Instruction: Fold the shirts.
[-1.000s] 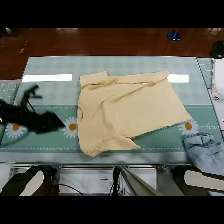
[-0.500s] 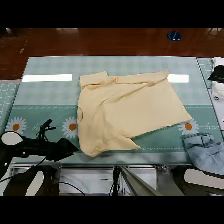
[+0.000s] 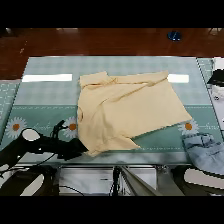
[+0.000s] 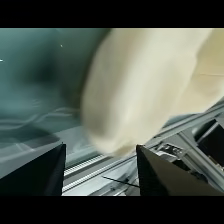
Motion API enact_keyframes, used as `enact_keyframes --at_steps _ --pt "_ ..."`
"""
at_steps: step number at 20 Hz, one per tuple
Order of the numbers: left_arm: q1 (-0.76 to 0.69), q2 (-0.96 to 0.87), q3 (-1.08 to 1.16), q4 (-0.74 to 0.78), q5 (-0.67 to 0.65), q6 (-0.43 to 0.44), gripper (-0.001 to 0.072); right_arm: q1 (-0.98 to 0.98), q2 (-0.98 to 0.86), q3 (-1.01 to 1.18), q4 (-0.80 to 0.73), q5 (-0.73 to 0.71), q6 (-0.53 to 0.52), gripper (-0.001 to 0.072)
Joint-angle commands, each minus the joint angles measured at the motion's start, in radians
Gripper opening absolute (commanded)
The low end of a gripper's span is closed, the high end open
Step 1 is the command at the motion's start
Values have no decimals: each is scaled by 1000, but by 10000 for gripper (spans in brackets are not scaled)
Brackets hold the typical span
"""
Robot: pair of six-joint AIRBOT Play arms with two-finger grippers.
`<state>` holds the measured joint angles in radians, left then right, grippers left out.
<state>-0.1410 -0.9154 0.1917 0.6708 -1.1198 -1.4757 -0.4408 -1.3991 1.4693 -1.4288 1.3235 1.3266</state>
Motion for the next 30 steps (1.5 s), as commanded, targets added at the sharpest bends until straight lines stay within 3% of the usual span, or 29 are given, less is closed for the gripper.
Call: enact_keyframes --at_steps 1,3,4,5,6,7,8,10,13,16,20,23,30 --pt "-156 -109 31 -80 177 1 512 -1 1 -1 -16 1 -2 488" --pt "-190 -151 63 -89 263 -4 357 -1 1 -1 -18 2 -1 488" --pt "-191 -169 80 -89 280 -3 244 -1 1 -1 -18 3 -1 488" --pt "-190 -185 95 -88 282 14 77 -1 1 -1 -19 6 -1 490" --pt "-190 -192 106 -88 276 41 32 -3 1 -1 -21 6 0 518" --pt "-190 -192 113 -88 270 51 31 -13 0 -1 -9 5 5 595" --pt "-190 -192 114 -88 263 59 31 -34 0 -1 7 3 8 595" --pt "-190 -192 114 -87 245 92 30 -112 0 -6 71 3 -8 589" --pt "-190 -192 114 -88 237 104 31 -327 0 -69 347 42 -129 517" --pt "-190 -192 114 -88 237 107 31 -531 -3 -191 547 93 -219 517" --pt "-190 -192 114 -88 218 134 31 -624 -47 -369 518 117 -237 517" --pt "-190 -192 114 -88 216 133 31 -589 -103 -433 525 85 -290 517" --pt "-190 -192 114 -88 213 133 31 -426 -187 -437 529 36 -306 517"
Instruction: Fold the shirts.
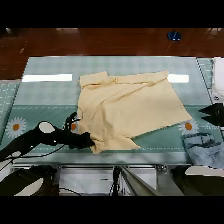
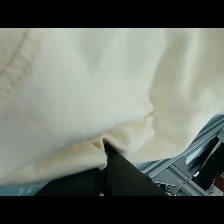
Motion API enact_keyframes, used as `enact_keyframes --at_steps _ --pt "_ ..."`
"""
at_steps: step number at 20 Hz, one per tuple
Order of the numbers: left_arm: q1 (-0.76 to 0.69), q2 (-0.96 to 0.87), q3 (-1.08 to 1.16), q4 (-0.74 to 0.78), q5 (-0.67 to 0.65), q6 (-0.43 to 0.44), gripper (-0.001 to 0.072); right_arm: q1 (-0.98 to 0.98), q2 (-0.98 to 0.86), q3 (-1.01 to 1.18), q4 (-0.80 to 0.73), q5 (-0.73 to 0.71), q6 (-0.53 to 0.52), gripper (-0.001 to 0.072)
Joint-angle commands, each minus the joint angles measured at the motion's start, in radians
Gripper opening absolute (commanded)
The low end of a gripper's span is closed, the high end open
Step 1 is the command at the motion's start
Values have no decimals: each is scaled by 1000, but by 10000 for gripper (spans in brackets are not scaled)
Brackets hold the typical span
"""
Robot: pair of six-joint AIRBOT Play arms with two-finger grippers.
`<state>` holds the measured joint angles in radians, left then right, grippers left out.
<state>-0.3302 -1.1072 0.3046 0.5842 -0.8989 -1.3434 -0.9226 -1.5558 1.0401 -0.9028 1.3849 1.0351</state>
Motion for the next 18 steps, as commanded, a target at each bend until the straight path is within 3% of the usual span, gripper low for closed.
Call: enact_keyframes --at_steps 1,7,10,12,14,18 --pt "0 0 1 -2 -10 1 31 72 -37 -8 3 -35 -10 517" --pt "0 0 8 -1 -15 1 31 164 -64 -8 -116 -34 47 517" --pt "0 2 22 -2 -14 9 31 206 -78 -8 -127 -41 82 460" --pt "0 2 33 -1 -14 16 31 244 -92 -8 -126 -43 88 280" --pt "0 2 47 -1 -14 24 31 283 -93 -6 -111 -45 85 23" --pt "23 30 129 0 -40 89 27 296 15 2 117 -33 -33 22"
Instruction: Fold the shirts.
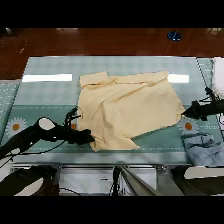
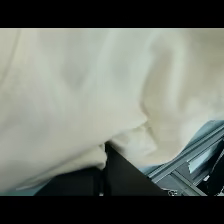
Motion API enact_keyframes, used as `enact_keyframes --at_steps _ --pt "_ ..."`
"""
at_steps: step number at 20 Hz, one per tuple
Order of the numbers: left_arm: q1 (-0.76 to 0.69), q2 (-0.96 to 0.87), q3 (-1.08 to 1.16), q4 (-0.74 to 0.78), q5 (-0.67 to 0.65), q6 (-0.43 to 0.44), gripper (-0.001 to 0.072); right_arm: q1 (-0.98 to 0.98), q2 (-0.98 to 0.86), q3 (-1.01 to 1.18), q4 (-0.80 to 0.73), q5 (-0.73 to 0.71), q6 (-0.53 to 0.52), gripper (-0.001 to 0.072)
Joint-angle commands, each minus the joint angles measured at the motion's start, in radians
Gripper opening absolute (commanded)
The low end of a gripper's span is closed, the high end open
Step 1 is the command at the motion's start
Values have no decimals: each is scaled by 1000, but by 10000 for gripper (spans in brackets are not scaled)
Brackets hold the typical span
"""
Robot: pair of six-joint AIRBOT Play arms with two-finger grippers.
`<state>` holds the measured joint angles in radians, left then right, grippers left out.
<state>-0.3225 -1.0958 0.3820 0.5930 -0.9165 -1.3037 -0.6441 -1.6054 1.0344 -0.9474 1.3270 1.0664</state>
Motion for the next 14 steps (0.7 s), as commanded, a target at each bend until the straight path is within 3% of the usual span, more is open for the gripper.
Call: enact_keyframes --at_steps 1,4,6,8,10,12,13,14 --pt "43 49 101 -9 -35 69 26 18 123 25 223 39 -65 22" --pt "190 196 340 -8 -58 88 26 19 316 113 489 49 -52 22" --pt "322 303 561 15 -57 89 26 42 460 183 724 -13 -56 21" --pt "463 385 809 39 -56 127 26 72 594 304 825 -106 -54 21" --pt "608 415 1073 40 -56 186 27 84 698 474 808 -227 0 21" --pt "738 412 1326 39 -104 181 27 84 764 675 699 -321 127 21" --pt "771 412 1434 62 -174 156 26 84 784 786 595 -325 208 21" --pt "774 420 1512 115 -218 66 27 84 799 883 485 -309 287 21"
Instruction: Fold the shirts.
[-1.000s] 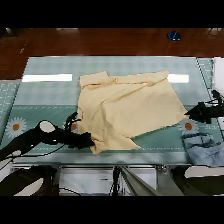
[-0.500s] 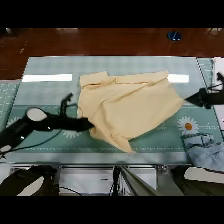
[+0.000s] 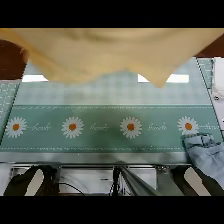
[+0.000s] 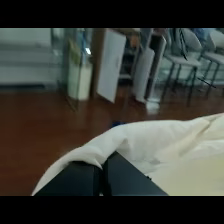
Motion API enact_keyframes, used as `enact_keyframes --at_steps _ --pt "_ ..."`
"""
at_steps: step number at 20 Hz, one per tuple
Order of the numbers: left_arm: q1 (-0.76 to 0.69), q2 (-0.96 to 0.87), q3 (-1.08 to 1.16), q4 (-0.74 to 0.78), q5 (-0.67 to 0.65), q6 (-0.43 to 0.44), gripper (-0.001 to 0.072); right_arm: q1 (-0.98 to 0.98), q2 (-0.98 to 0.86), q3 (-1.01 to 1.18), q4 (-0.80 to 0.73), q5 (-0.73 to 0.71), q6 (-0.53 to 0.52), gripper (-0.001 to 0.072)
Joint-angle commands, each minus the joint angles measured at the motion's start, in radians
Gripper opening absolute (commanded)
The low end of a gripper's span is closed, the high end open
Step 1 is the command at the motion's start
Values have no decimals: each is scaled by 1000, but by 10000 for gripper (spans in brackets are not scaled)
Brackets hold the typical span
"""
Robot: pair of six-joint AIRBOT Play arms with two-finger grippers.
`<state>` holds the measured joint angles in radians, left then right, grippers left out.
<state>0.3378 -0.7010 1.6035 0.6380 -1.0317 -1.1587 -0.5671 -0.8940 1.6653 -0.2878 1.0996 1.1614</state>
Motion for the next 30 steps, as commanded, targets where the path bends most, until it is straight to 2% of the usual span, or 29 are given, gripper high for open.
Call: enact_keyframes --at_steps 1,3,5,6,8,10,11,13,14,17,19,22,25,27,30 --pt "117 38 356 94 -152 -151 27 7 101 350 -298 -51 264 21" --pt "116 67 467 183 -263 -237 27 7 131 486 -514 6 358 21" --pt "114 91 569 294 -411 -301 27 7 180 522 -644 81 428 21" --pt "107 97 615 355 -488 -349 27 7 206 522 -689 140 433 21" --pt "67 96 681 380 -601 -447 27 7 230 522 -750 278 433 21" --pt "5 90 669 399 -735 -505 27 7 224 522 -786 466 431 21" --pt "-22 85 642 417 -818 -513 27 20 212 522 -811 547 426 21" --pt "-80 99 521 401 -811 -529 27 82 165 518 -861 725 382 20" --pt "-92 103 436 393 -811 -525 26 125 148 473 -872 756 383 20" --pt "-88 126 32 341 -810 -407 24 174 144 168 -895 754 337 19" --pt "-88 122 -260 396 -770 -327 24 174 129 -95 -931 698 299 19" --pt "-90 77 -549 406 -468 -231 24 207 37 -361 -928 460 296 19" --pt "-118 -93 -584 402 -124 -108 26 342 -141 -383 -931 158 279 19" --pt "-140 -245 -551 393 43 -60 26 422 -247 -383 -947 -64 264 19" --pt "-181 -463 -488 355 158 14 27 483 -397 -383 -952 -334 262 20"
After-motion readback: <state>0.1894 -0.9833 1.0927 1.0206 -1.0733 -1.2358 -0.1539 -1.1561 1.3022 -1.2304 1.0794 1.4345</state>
